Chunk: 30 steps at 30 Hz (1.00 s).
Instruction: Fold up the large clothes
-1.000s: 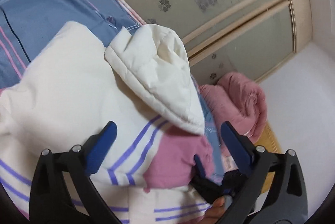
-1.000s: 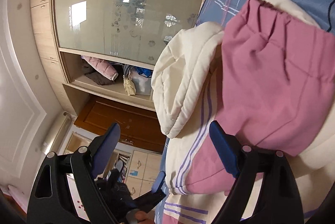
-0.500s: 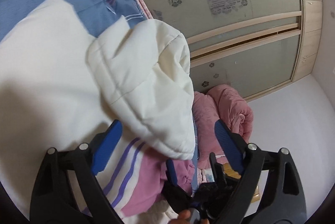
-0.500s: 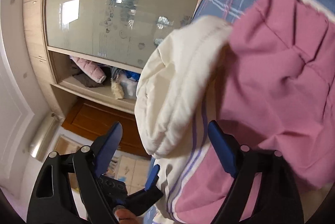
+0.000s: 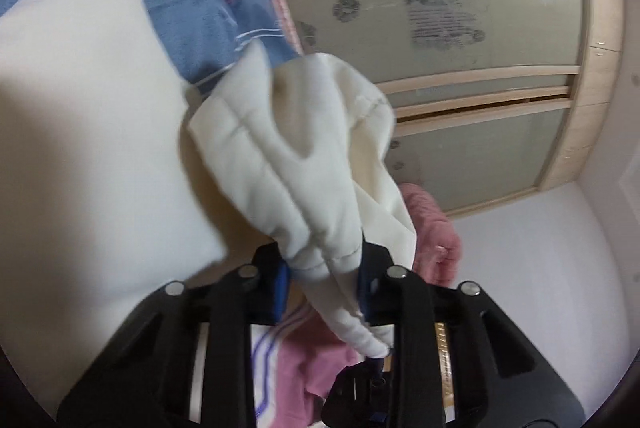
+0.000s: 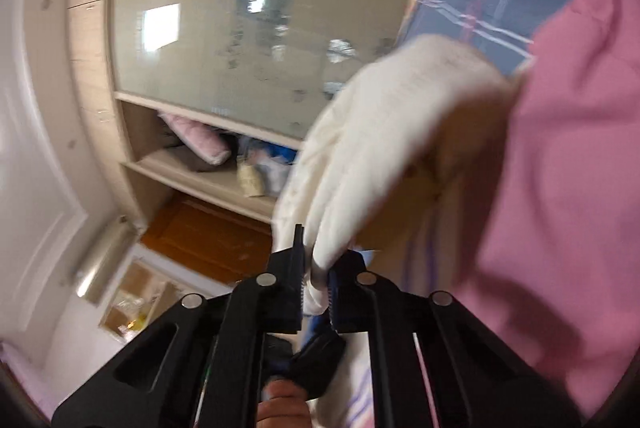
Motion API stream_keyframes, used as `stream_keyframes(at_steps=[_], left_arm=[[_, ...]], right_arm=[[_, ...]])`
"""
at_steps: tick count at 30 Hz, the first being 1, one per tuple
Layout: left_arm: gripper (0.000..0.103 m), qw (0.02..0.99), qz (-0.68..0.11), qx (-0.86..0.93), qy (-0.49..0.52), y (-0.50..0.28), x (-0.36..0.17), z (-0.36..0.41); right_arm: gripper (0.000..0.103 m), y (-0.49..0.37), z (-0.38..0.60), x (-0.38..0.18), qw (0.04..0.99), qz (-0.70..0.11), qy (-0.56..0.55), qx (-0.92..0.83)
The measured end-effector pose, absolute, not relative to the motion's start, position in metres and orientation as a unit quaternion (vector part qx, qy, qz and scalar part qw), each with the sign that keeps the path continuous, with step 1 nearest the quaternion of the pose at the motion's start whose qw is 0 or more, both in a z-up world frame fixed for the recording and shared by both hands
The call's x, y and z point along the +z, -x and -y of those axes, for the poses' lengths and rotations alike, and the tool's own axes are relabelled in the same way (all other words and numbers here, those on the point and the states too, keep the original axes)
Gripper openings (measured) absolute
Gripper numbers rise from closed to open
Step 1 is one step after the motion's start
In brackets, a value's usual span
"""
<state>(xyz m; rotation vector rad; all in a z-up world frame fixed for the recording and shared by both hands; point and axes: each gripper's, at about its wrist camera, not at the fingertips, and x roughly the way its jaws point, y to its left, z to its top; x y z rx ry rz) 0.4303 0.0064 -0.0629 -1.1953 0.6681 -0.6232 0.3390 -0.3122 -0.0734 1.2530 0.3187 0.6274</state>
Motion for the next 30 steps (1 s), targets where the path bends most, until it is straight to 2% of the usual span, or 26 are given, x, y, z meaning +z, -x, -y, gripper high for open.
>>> stream_keyframes(at_steps=[7,13,16,20,26,30], left_arm=[[0.022,0.797,-0.225,-0.355,0.433,-0.366,0.008,-0.009],[0.022,0.820,-0.214,-0.387,0.364,-0.298,0.032,-0.003],[0.022,0.832,-0.234,-0.383,0.326,-0.262,0.022,0.003],[0.022,0.828,-0.265,-0.373,0.325,-0.239,-0.012,-0.002],[0.022,0.806,-0.348,-0.329,0.348,-0.238,-0.064,0.000],[0.023,0.813,-0.398,-0.298,0.304,-0.235,-0.084,0.011]], right_arm=[[0.007,-0.312,0.319,-0.043,0.724,-0.095,-0.584,0.355],[0.007,-0.273,0.329,-0.047,0.700,-0.111,-0.601,0.370],[0.007,-0.257,0.332,-0.050,0.703,-0.156,-0.595,0.357],[0.007,-0.236,0.328,-0.048,0.742,-0.215,-0.544,0.327],[0.007,-0.223,0.322,-0.101,0.749,-0.334,-0.522,0.233],[0.007,-0.213,0.320,-0.120,0.759,-0.363,-0.503,0.200]])
